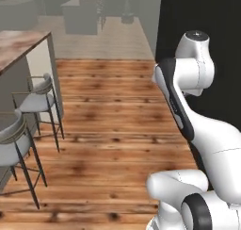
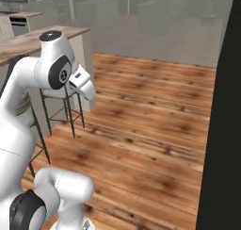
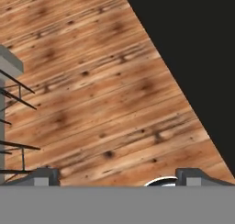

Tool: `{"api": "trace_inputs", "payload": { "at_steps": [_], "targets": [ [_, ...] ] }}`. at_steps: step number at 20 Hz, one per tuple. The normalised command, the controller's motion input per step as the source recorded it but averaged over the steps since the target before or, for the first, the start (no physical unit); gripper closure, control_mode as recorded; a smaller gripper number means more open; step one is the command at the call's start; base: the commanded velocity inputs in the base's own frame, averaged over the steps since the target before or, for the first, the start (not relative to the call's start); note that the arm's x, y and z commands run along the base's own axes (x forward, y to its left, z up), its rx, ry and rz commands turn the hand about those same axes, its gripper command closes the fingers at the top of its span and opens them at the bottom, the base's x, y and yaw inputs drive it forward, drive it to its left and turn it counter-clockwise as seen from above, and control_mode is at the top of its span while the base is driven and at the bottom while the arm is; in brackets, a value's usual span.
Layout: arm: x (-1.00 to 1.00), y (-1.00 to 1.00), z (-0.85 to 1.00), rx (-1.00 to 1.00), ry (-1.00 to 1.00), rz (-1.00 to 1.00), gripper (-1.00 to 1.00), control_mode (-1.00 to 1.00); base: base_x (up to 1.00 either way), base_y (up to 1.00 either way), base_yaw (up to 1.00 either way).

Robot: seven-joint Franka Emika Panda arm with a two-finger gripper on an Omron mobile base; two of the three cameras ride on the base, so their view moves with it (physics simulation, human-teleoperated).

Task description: Move the bowls from the cabinet to the plates on the dining table.

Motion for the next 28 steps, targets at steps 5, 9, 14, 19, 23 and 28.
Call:
{"api": "trace_inputs", "payload": {
  "at_steps": [5,9,14,19,23,28],
  "targets": [
    [0.00,0.00,0.00,0.00,0.00,0.00,-1.00,1.00,1.00,-0.01,-0.07],
    [0.00,0.00,0.00,0.00,0.00,0.00,-1.00,1.00,1.00,0.00,-0.03],
    [0.00,0.00,0.00,0.00,0.00,0.00,-1.00,1.00,1.00,0.00,0.00],
    [0.00,0.00,0.00,0.00,0.00,0.00,-1.00,1.00,1.00,0.00,0.00],
    [0.00,0.00,0.00,0.00,0.00,0.00,-1.00,1.00,1.00,0.01,0.00],
    [0.00,0.00,0.00,0.00,0.00,0.00,-1.00,1.00,1.00,0.06,0.12]
  ]
}}
